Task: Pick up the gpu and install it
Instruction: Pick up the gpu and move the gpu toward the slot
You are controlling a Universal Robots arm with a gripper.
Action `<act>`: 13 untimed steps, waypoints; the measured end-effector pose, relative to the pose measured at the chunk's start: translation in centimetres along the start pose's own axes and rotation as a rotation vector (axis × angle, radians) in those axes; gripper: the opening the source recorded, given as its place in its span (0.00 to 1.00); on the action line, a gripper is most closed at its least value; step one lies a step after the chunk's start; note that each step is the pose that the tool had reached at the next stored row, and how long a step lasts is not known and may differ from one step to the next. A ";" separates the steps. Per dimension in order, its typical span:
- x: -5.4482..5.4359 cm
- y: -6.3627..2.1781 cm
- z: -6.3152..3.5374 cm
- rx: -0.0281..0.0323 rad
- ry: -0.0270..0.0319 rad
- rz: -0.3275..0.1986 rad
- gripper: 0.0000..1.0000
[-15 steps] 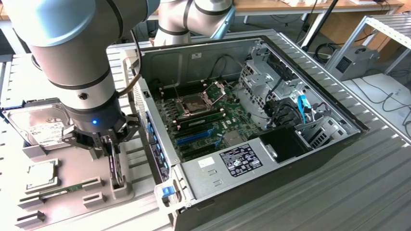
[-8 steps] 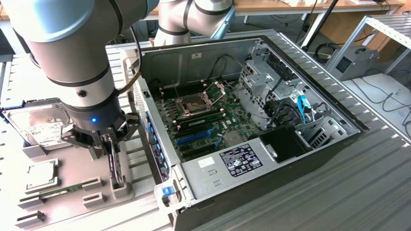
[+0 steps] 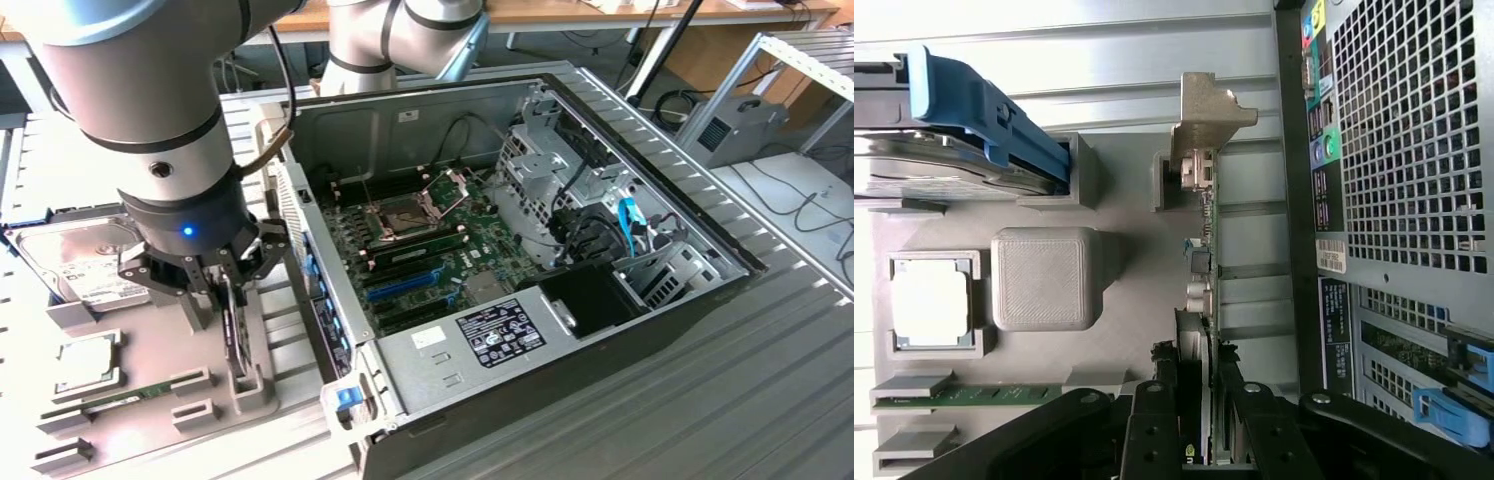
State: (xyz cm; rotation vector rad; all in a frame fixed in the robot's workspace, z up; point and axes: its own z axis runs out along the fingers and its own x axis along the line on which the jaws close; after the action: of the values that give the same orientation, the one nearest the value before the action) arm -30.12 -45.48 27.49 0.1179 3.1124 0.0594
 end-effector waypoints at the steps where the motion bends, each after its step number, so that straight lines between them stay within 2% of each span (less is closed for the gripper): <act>1: 0.0 0.00 -0.03 0.0001 0.0001 0.000 0.26; 13: 0.0 0.02 -0.50 0.0000 0.0000 0.000 0.26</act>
State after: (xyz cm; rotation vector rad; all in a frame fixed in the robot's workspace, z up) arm -30.12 -45.48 27.99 0.1179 3.1124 0.0595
